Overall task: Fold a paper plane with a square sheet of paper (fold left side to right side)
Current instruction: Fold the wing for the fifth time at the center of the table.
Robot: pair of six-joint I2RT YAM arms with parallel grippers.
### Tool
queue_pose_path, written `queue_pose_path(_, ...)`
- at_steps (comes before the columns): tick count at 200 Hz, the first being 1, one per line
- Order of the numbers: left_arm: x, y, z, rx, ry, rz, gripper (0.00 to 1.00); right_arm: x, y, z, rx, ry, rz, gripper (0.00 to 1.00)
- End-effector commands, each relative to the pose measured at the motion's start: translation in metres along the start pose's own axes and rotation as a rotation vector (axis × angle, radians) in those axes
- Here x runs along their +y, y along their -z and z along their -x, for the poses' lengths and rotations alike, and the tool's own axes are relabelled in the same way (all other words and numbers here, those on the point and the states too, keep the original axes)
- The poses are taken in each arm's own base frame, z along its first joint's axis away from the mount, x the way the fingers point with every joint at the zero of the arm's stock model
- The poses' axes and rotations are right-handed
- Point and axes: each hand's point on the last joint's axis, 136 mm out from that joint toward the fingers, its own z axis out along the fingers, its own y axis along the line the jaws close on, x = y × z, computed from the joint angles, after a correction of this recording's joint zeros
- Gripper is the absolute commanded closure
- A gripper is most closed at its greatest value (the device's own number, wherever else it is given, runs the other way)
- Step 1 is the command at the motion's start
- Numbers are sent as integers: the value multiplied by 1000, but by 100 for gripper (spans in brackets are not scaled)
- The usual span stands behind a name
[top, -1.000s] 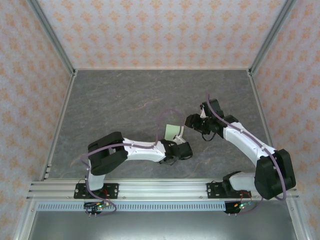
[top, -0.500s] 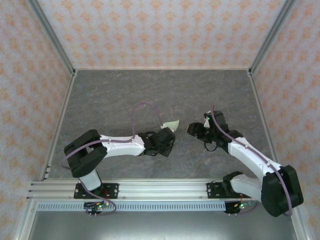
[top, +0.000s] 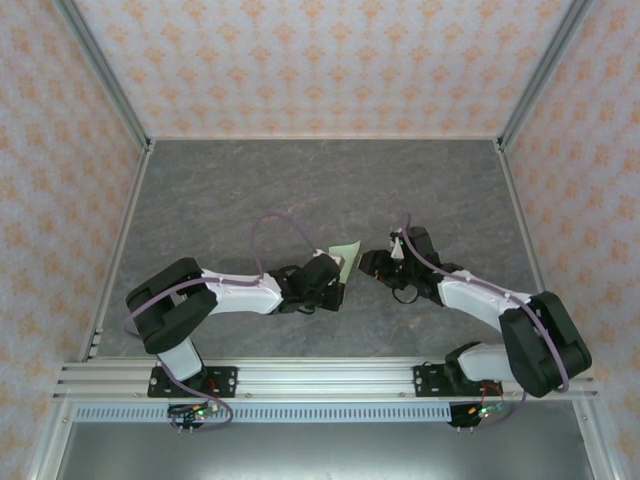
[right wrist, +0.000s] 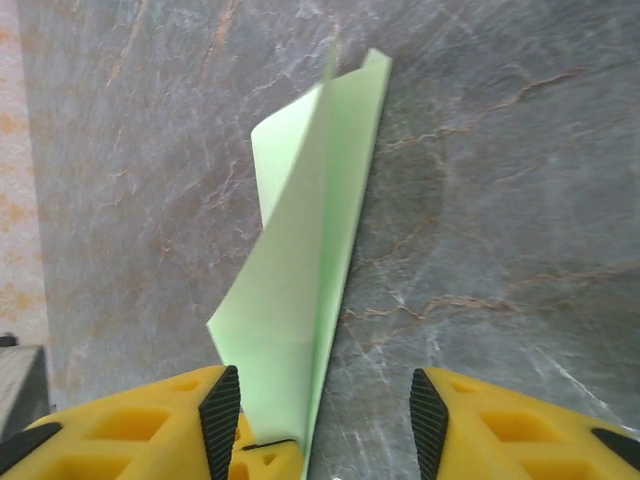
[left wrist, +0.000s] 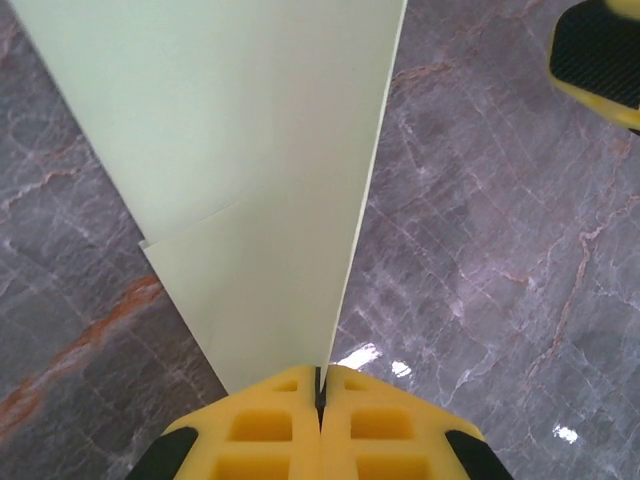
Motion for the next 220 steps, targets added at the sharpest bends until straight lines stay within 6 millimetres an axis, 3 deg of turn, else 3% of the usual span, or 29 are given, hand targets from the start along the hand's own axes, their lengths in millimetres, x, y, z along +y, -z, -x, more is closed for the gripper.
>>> queue_pose_path(1,-6,3,10,-45,87,-65,97,7,-7,4,-36,3,32,50)
queue_pose_path(47,-2,-2,8,-49,164,-109,98,4,-17,0,-15,-7,16,56)
queue_pose_path(220,-2,-14,4,-59,274,-182,100,18,-47,8,19,-20,79,56)
